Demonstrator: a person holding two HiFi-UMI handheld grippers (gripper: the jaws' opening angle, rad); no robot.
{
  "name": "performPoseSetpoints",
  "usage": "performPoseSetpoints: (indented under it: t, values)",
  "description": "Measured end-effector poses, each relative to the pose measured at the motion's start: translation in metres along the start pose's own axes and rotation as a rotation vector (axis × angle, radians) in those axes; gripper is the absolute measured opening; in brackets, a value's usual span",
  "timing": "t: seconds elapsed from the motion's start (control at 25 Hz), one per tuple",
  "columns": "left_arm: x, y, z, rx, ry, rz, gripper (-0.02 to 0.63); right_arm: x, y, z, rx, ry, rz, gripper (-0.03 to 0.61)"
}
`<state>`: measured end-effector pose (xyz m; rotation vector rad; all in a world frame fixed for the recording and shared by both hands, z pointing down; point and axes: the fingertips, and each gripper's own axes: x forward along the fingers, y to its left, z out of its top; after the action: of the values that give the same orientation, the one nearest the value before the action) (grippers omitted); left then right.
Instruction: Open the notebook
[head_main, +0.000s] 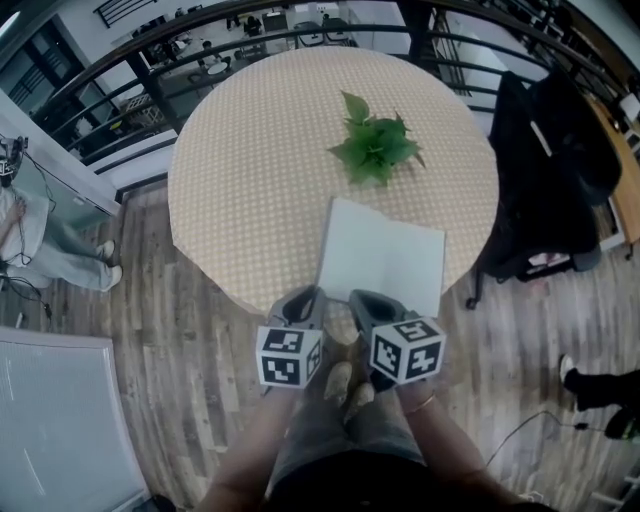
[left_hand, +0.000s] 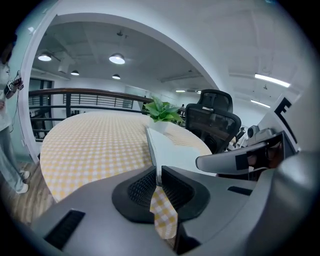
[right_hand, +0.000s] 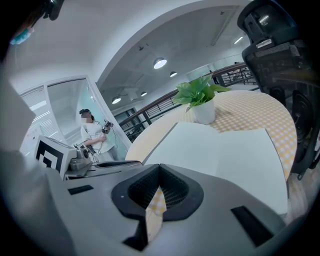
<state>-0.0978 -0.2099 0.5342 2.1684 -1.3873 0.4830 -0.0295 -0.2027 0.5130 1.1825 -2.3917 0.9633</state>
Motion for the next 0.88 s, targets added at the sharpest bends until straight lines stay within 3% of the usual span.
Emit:
performPoseSetpoints:
  t: [0.88]
  values:
    - [0.013,0.031,-0.045,-0.03,0.146,0.048,0.083,0.028,0.009,-0.027,0.015,0.078,0.018,0.011]
